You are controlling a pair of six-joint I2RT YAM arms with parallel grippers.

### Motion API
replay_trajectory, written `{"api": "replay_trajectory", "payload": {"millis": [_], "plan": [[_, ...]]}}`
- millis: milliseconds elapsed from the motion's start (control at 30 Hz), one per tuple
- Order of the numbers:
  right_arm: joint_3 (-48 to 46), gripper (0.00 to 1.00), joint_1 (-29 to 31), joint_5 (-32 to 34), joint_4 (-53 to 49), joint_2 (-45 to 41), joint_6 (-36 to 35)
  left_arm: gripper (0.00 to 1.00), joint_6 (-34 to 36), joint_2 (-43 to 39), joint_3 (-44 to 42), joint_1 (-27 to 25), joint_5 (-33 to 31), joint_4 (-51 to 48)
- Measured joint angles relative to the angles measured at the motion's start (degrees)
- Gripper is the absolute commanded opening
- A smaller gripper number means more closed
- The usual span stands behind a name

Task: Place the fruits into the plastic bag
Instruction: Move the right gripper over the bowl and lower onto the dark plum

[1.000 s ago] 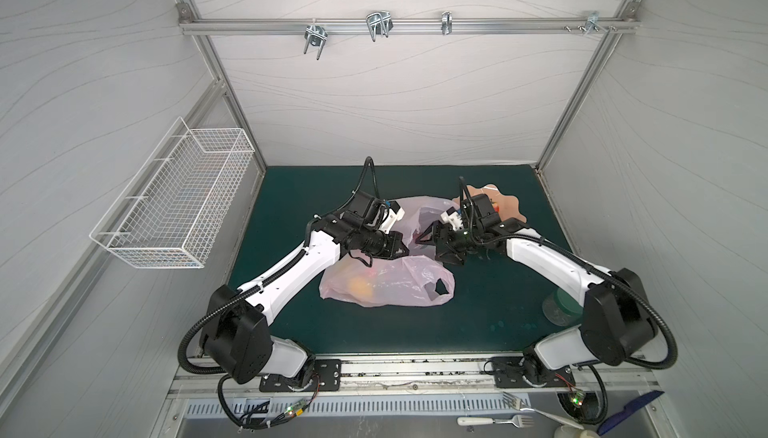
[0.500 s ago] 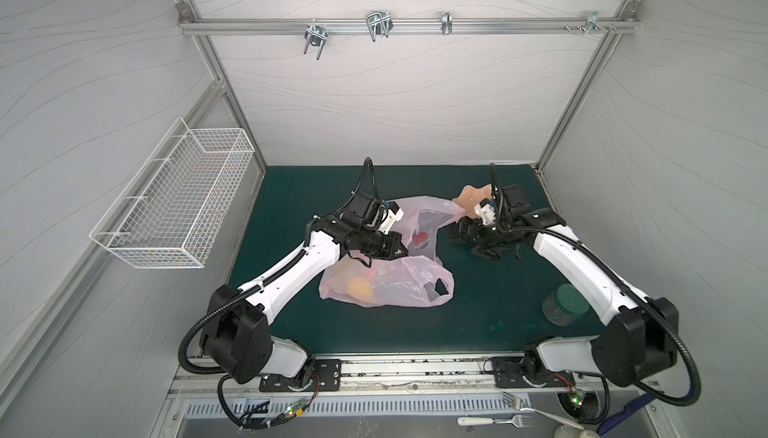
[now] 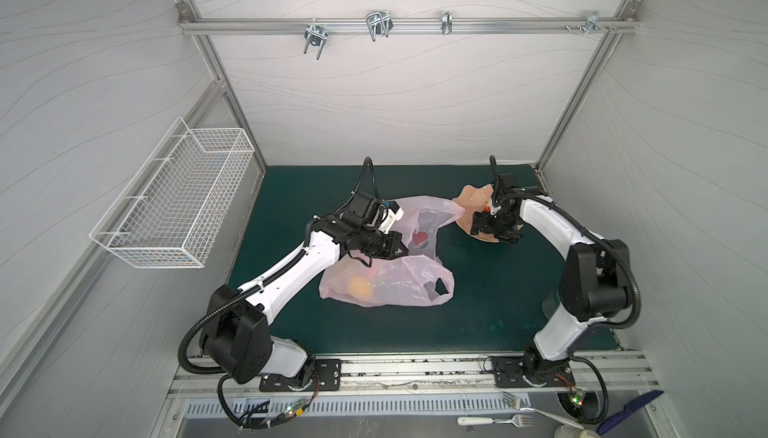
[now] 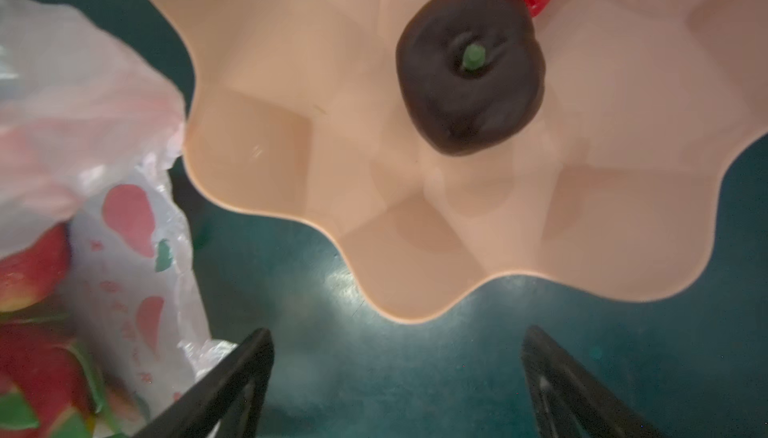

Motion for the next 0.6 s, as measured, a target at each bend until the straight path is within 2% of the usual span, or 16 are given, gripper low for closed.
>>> {"api": "replay_trajectory", "payload": {"millis": [267, 600], "plan": [[5.4, 0.91, -1.4, 5.0, 1.2, 7.9, -4.0, 0.0, -0.1, -0.7, 0.0, 0.0, -0.2, -0.4], [11.2, 0.85, -4.3, 5.4, 2.6, 15.7, -7.0, 0.0, -0.1, -1.6, 0.0, 0.0, -0.4, -1.4]]}}
